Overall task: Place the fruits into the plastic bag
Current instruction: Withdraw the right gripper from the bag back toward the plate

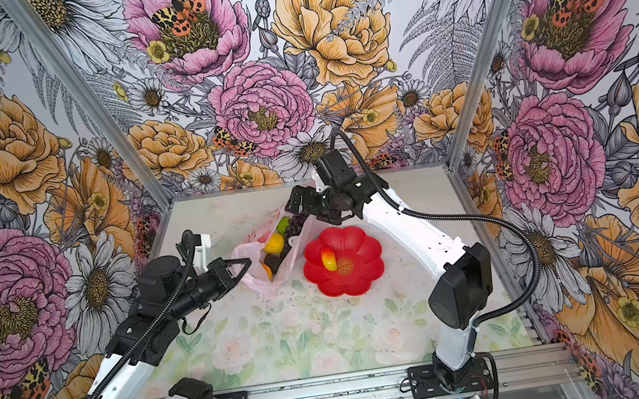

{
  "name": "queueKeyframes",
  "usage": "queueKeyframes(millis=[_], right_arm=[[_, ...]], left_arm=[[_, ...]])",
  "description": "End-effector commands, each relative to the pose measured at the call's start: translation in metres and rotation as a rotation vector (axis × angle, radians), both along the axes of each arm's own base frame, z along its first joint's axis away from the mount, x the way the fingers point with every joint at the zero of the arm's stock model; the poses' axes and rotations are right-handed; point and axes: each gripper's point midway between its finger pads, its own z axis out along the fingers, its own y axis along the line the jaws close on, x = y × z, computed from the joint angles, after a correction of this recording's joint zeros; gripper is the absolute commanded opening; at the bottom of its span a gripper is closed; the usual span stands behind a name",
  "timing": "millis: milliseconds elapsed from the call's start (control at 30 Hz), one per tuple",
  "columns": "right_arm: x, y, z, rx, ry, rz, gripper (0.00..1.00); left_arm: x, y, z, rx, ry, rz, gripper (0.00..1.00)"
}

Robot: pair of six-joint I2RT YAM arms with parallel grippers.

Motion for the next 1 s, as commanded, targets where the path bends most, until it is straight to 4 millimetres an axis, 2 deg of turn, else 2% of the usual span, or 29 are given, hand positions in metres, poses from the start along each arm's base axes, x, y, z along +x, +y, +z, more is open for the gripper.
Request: queueKeyframes(millis=[0,100,200,267,400,567,667,733,800,900,967], right_arm=[[-0.021,0.016,-0.035,0.042,0.161,0.107,1.00],[-0.033,0.041,-0.047,0.088,0.229,0.208,1.00],[-0.041,0.058,-0.047,0.122,0.247,0.287,0.99],[-0.045,0.062,-0.044,0.136,0.243,0.313,0.99],[-0.054,0.065,-0.021,0.170,0.194,0.361,0.99],[-0.078,0.063,0.027,0.235,0.088,0.447,1.00],[-0.086,0.052,0.064,0.253,-0.032,0.462,0.99],[-0.084,0.036,0.087,0.233,-0.130,0.412,1.00],[-0.076,0.011,0.103,0.190,-0.219,0.321,0.99],[-0.067,-0.035,0.104,0.111,-0.284,0.170,0.99],[-0.064,-0.069,0.093,0.049,-0.299,0.067,1.00]], left_arm=[[0.006,-0.001,0.005,-0.008,-0.039,-0.022,0.00],[0.012,0.001,0.006,-0.007,-0.044,-0.017,0.00],[0.017,0.004,0.007,-0.008,-0.045,-0.010,0.00],[0.020,0.006,0.007,-0.006,-0.048,0.000,0.00],[0.024,0.011,0.009,-0.007,-0.052,0.018,0.00],[0.028,0.012,0.007,-0.004,-0.051,0.028,0.00],[0.032,0.013,0.005,0.000,-0.044,0.039,0.00],[0.035,0.013,0.004,0.003,-0.037,0.046,0.00],[0.037,0.014,0.004,0.005,-0.034,0.056,0.00],[0.039,0.015,0.004,0.009,-0.035,0.064,0.00],[0.040,0.015,0.006,0.009,-0.037,0.066,0.00]])
